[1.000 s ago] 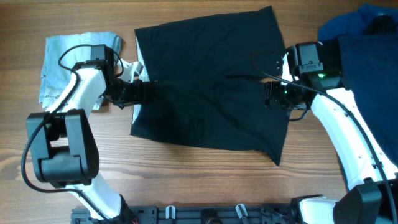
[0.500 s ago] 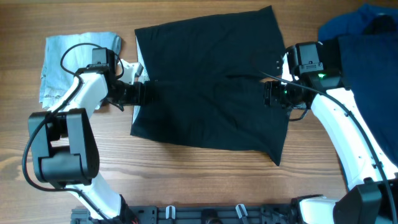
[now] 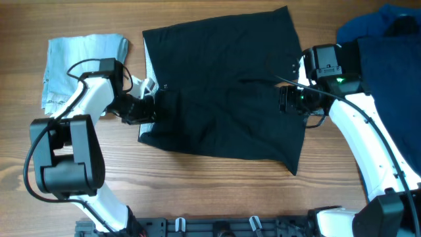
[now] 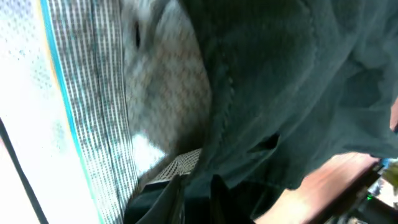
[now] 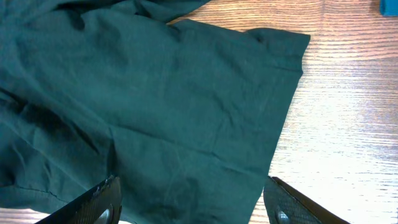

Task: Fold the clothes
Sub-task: 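Smooth the shorts' left edge with the left gripper while right holds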

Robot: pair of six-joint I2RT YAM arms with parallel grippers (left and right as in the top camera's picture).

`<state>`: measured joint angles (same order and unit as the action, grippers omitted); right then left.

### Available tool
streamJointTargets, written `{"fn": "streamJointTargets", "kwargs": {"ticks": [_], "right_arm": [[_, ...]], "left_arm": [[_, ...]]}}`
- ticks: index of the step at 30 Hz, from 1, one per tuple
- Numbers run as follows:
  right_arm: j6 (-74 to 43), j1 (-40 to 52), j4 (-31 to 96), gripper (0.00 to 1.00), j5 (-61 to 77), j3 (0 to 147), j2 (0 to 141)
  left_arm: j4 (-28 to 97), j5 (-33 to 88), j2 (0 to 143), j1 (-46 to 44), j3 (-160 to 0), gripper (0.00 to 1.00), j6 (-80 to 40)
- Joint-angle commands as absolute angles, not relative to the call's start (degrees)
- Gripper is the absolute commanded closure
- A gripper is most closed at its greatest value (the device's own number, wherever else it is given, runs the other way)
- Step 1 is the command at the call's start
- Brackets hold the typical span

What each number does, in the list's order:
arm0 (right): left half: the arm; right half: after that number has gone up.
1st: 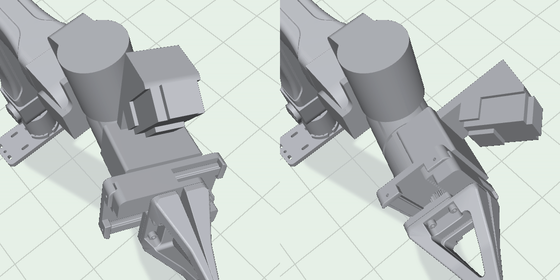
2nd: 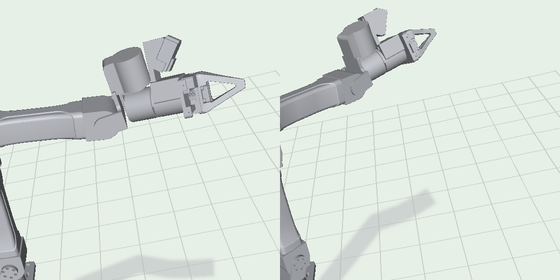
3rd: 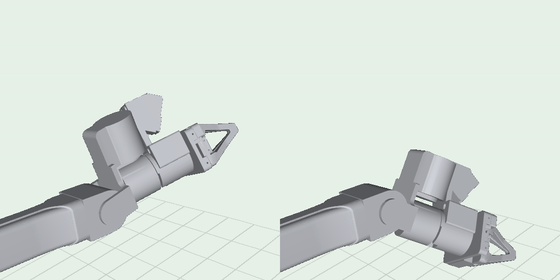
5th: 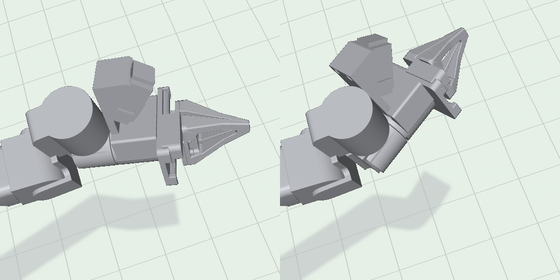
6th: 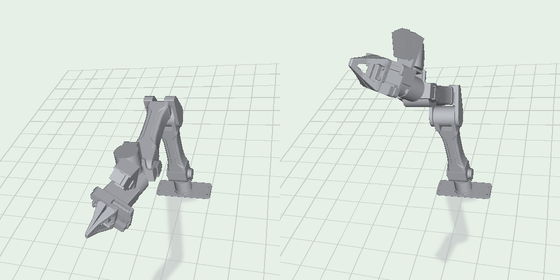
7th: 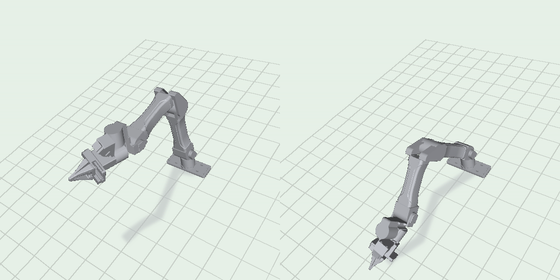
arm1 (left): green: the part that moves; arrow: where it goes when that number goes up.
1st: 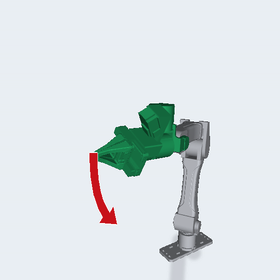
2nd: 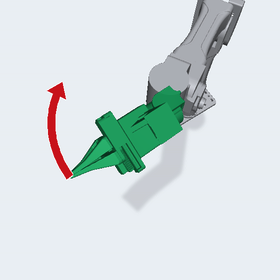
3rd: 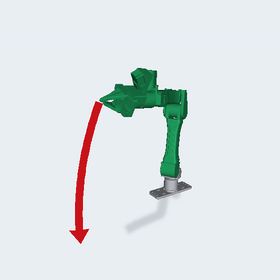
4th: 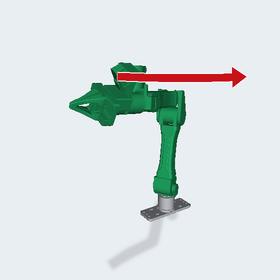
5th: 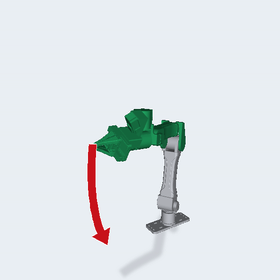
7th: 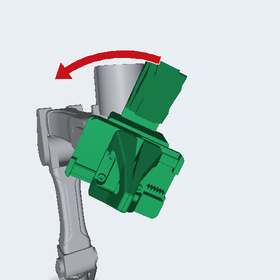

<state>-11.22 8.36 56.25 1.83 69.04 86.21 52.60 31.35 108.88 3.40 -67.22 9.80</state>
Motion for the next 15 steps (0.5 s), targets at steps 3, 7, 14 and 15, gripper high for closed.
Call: {"fn": "streamJointTargets", "kwargs": {"ticks": [3,7,14,15], "right_arm": [[-10.5,8.1,56.2,0.27,0.9,69.8,86.8],[-10.5,8.1,56.2,0.26,0.9,69.8,86.8],[-10.5,8.1,56.2,0.26,0.9,69.8,86.8],[-10.5,8.1,56.4,0.26,0.9,69.8,86.8]], "left_arm": [[59.3,17.5,109.5,3.7,-66.7,0.89,-5.7],[63.3,17.5,109.5,3.7,-66.7,0.79,-6.9],[67.6,14.5,109.5,3.7,-64.7,0.64,-10.7],[67.1,13.1,109.5,3.7,-63.5,0.64,-12.2]]}}
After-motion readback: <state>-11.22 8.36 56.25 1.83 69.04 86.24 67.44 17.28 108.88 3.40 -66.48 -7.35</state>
